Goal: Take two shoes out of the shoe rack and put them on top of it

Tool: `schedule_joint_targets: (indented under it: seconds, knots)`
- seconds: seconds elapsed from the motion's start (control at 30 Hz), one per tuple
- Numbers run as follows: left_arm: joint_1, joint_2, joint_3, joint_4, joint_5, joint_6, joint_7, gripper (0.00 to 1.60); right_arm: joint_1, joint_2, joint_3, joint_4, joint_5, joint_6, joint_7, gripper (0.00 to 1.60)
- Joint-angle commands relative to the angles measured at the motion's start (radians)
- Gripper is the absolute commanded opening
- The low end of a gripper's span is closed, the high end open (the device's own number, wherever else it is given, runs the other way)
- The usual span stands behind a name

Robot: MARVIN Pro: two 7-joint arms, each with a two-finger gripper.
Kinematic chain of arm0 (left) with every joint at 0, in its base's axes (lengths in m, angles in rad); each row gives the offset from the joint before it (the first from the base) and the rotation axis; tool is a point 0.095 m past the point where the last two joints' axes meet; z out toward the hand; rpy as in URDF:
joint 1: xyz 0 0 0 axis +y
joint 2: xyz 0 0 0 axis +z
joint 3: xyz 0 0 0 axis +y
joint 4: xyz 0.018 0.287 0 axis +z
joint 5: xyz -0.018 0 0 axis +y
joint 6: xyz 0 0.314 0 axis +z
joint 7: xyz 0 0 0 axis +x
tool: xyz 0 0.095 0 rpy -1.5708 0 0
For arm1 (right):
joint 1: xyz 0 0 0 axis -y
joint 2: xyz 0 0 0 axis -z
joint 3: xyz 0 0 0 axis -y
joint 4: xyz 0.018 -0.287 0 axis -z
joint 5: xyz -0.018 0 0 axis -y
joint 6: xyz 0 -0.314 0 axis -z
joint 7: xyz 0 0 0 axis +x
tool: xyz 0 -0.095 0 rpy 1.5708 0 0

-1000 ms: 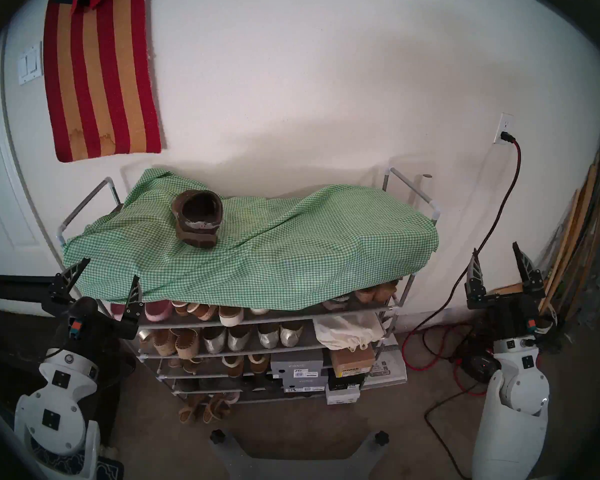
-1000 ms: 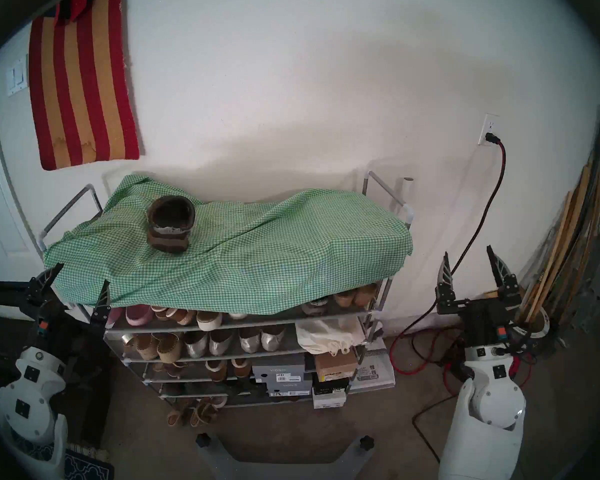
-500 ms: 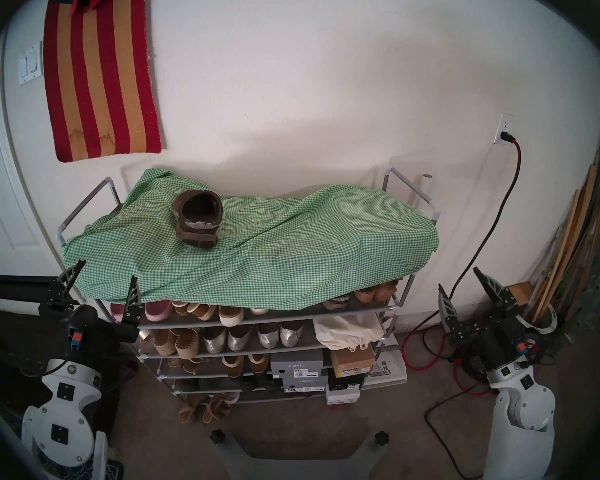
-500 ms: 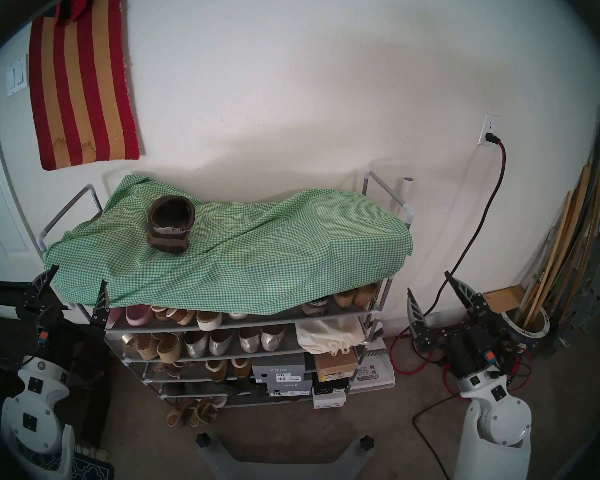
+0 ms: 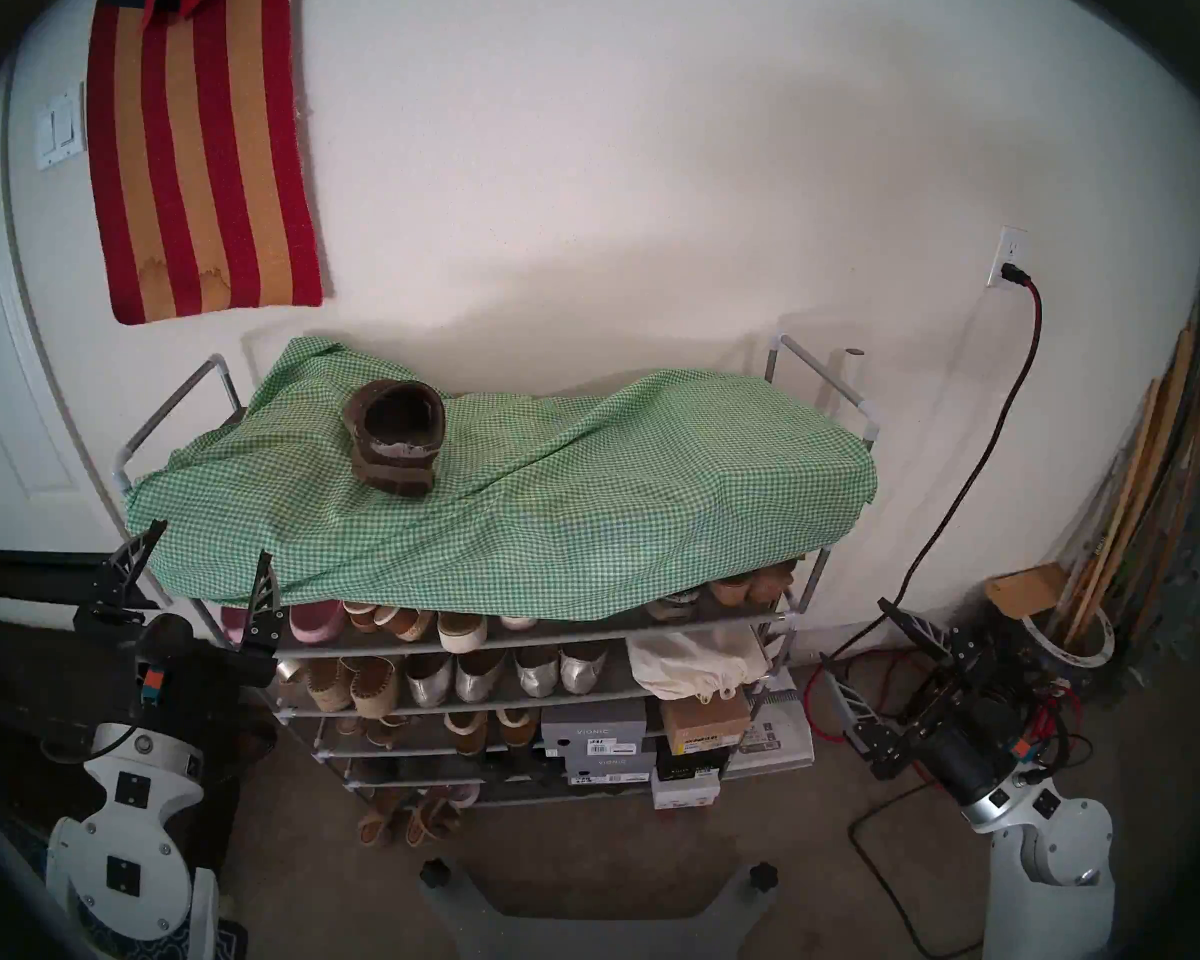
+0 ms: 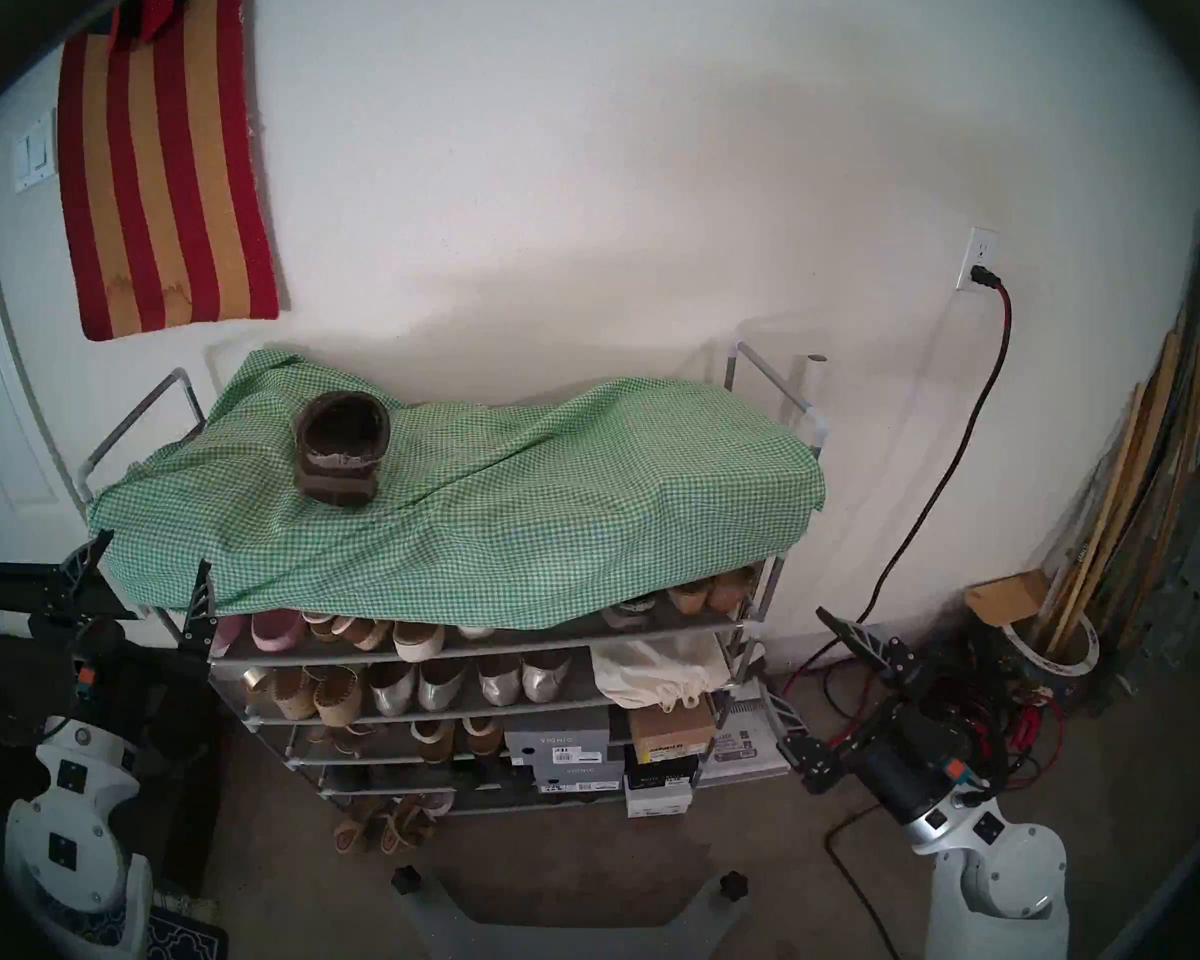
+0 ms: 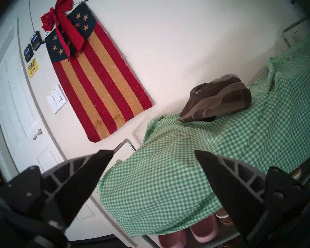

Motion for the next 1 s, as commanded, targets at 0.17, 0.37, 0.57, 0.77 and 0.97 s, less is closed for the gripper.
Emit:
schedule_joint_targets:
  seconds: [0.17, 0.37, 0.57, 0.77, 0.97]
  knots:
    - [0.009, -0.003, -0.004, -0.009, -0.005, -0.005, -0.002, 1.60, -0.009, -0.012, -0.004, 0.005, 0.030, -0.017, 0.015, 1.60]
    - [0.009, -0.003, -0.004, -0.009, -0.006, -0.005, -0.003, 1.60, -0.007, -0.015, -0.003, 0.005, 0.031, -0.017, 0.019, 1.60]
    - [0.009, -0.003, -0.004, -0.009, -0.006, -0.005, -0.002, 1.60, 0.003, 0.014, -0.026, 0.004, -0.009, -0.011, 0.049, 1.60]
    - [0.008, -0.003, -0.003, -0.009, -0.006, -0.006, -0.002, 1.60, -0.003, 0.049, -0.098, -0.011, -0.102, -0.008, 0.114, 1.60]
    - [0.008, -0.003, -0.004, -0.009, -0.006, -0.006, -0.002, 1.60, -0.003, 0.061, -0.153, 0.002, -0.176, -0.042, 0.161, 1.60]
